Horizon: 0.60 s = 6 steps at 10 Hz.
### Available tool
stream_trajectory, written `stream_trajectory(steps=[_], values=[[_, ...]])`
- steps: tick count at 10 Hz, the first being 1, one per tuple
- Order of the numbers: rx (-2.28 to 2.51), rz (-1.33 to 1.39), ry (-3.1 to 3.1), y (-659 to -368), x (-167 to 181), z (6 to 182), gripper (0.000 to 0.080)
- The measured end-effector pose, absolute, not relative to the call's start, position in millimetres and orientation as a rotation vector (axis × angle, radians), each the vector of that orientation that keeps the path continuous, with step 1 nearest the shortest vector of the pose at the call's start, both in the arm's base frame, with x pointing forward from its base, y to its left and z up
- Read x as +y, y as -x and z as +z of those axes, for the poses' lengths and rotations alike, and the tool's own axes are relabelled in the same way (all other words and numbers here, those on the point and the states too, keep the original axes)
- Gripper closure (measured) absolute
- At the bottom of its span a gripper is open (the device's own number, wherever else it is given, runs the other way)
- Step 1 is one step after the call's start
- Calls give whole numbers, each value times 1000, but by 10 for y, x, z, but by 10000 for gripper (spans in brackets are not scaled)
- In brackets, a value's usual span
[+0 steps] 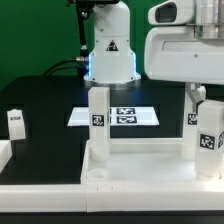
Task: Assemble desk
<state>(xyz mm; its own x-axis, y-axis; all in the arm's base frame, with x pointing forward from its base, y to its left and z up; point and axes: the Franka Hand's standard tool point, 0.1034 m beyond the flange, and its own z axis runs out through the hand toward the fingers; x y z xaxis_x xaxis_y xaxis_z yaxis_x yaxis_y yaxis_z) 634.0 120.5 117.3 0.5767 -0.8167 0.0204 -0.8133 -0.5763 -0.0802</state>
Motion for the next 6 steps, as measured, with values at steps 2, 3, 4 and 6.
stream_trajectory(steps=[2, 3, 4, 6], values=[[1901, -18, 2352, -6376, 1154, 1162, 515], [1975, -13, 2289, -6375, 1168, 1160, 515], [1997, -11, 2271, -6373, 1176, 1159, 515], [1952, -17, 2311, -6374, 1169, 1158, 411]])
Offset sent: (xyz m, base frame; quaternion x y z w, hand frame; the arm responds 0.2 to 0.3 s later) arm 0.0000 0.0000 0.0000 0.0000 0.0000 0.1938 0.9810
